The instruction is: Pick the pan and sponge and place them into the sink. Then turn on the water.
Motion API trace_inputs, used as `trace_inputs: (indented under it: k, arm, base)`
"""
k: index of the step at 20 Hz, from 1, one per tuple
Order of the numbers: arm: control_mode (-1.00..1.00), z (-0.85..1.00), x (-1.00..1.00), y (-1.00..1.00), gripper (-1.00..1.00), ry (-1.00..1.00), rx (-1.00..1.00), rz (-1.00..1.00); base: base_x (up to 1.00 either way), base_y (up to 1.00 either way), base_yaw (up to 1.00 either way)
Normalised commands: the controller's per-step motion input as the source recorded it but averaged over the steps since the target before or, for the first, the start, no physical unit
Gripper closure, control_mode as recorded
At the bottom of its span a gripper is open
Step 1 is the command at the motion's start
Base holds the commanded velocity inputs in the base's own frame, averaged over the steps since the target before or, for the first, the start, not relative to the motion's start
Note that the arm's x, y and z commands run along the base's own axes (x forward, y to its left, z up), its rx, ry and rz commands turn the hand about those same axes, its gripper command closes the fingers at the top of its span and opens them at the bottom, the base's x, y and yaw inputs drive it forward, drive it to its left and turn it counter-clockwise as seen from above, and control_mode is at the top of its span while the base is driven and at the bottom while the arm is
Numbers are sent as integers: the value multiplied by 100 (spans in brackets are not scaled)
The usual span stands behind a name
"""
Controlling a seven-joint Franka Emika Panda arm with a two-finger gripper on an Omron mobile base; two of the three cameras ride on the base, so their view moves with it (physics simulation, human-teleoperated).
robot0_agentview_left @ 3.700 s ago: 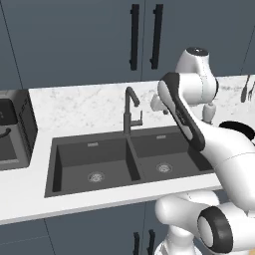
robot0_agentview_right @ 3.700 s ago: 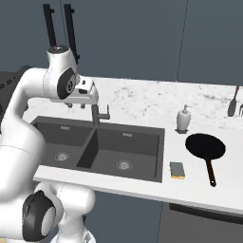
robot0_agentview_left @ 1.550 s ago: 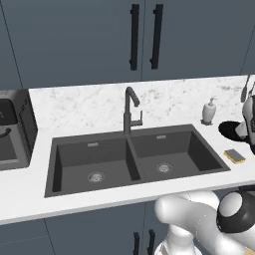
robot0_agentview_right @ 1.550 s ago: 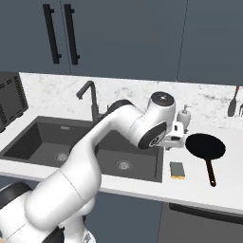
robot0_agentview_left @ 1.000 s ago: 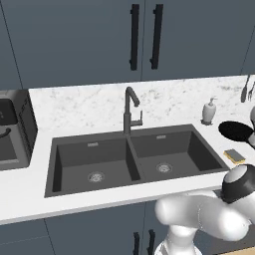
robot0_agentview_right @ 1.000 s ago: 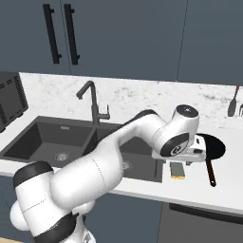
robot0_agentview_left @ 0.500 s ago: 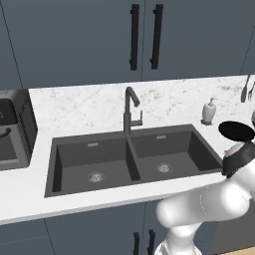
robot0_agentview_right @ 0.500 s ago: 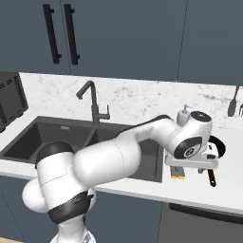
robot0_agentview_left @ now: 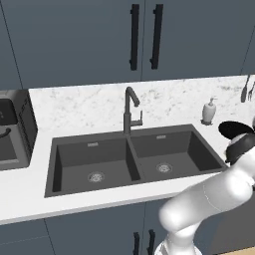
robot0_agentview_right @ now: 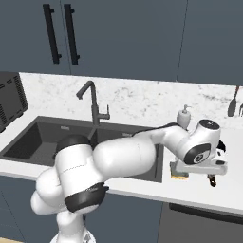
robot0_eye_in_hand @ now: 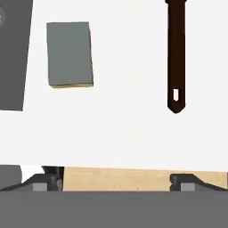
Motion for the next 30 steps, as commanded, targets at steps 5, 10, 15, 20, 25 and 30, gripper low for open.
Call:
trace_inputs:
  k: [5, 10, 15, 20, 25, 30]
  arm:
    - [-100, -20, 21, -41, -100, 0, 0, 0]
    - [-100, -21, 23, -24, -100, 0, 0, 0]
    - [-100, -26, 21, -13, -100, 0, -2, 0]
    - [-100, -30, 20, -11, -100, 0, -3, 0]
    - [-100, -30, 21, -13, -100, 0, -3, 0]
    - [-100, -28, 15, -18, -100, 0, -1, 0]
  base:
    - [0, 0, 0]
    - [0, 0, 0]
    - [0, 0, 0]
    - [0, 0, 0]
    - [0, 0, 0]
    - [0, 0, 0]
